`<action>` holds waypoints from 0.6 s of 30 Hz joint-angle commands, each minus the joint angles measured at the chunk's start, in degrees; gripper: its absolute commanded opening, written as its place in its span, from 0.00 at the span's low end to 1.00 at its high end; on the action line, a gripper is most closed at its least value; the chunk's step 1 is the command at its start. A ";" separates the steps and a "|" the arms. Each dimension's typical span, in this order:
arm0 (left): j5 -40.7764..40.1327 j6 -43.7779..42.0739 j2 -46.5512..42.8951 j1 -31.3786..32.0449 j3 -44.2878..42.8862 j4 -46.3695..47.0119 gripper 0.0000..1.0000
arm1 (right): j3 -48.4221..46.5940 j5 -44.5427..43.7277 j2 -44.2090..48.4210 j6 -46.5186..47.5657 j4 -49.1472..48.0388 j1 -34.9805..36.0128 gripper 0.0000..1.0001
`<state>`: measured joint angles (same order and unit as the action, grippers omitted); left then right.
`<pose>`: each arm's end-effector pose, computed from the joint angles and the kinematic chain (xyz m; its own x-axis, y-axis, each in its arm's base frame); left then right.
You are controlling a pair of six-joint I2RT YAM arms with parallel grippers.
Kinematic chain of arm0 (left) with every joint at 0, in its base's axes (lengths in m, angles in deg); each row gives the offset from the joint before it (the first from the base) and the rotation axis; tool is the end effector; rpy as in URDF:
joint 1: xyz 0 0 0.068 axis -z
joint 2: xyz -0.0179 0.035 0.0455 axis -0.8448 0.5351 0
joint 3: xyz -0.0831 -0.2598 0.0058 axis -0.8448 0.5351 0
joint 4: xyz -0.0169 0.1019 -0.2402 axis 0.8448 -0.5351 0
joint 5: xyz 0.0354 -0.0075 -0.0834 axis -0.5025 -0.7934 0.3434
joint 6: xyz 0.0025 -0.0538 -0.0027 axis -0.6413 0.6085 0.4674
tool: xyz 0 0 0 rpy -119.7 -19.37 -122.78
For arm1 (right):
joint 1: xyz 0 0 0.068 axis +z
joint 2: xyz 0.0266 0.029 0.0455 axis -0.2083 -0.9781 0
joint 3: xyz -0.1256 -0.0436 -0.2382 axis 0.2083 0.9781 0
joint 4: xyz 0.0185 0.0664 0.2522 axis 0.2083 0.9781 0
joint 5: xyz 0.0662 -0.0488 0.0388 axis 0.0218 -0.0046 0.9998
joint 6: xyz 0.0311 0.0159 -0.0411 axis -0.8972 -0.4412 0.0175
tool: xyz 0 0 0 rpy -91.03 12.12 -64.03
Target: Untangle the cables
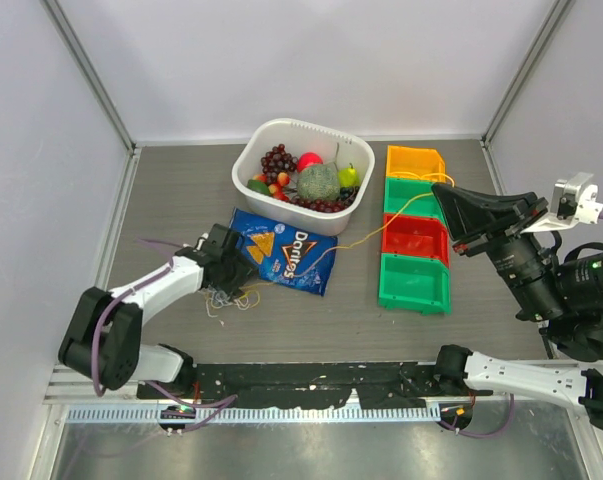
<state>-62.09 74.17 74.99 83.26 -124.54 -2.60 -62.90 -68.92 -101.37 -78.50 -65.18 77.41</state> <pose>0.2164 -0.1025 0.1750 -0.6312 -0.7593 -0.1584 -0.6509 0.6296 -0.4243 0.0431 0.0503 0.5117 0.1806 0.3882 -0.9037 -0.5890 0.7785 0.2167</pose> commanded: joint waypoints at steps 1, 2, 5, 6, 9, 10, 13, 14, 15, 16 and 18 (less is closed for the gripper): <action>-3.69 0.93 4.43 -4.33 1.84 1.30 0.62 | -3.98 1.27 0.08 -0.08 0.57 -0.17 0.01; -3.95 0.67 5.31 -5.55 2.28 0.86 0.61 | -4.85 1.54 0.25 -0.08 0.66 -0.17 0.01; -4.57 0.23 4.79 -9.86 4.74 0.24 0.57 | -6.79 2.51 1.66 0.01 0.75 -0.17 0.01; -5.27 0.22 3.83 -10.83 5.44 -0.10 0.57 | -8.19 2.59 1.92 0.36 1.01 -0.17 0.01; -9.13 0.14 -1.95 -13.12 6.76 -2.74 0.57 | -11.70 2.42 3.41 0.98 1.46 -0.17 0.01; -10.44 0.14 -3.98 -13.82 7.11 -3.62 0.57 | -12.15 2.51 3.85 1.24 1.28 -0.26 0.01; -12.91 -1.27 -8.47 -16.46 7.21 -4.94 0.58 | -12.60 2.77 6.40 1.51 -1.43 -0.17 0.01; -13.27 -1.88 -9.44 -17.07 7.03 -5.55 0.58 | -12.60 2.60 6.67 1.51 -1.88 -0.17 0.01; -13.97 -2.41 -10.32 -17.78 6.77 -6.08 0.59 | -12.60 2.59 7.11 1.51 -2.32 -0.17 0.01; -14.50 -3.11 -10.94 -18.39 6.42 -6.52 0.60 | -12.60 2.51 7.28 1.51 -2.50 -0.17 0.01; -14.94 -4.08 -11.47 -19.71 5.89 -7.22 0.61 | -12.86 2.33 7.37 1.51 -2.68 -0.17 0.01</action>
<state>-71.20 73.27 65.66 65.90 -117.54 -6.53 -74.57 -66.63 -93.92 -78.07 -64.06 77.41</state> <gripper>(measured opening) 0.598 0.031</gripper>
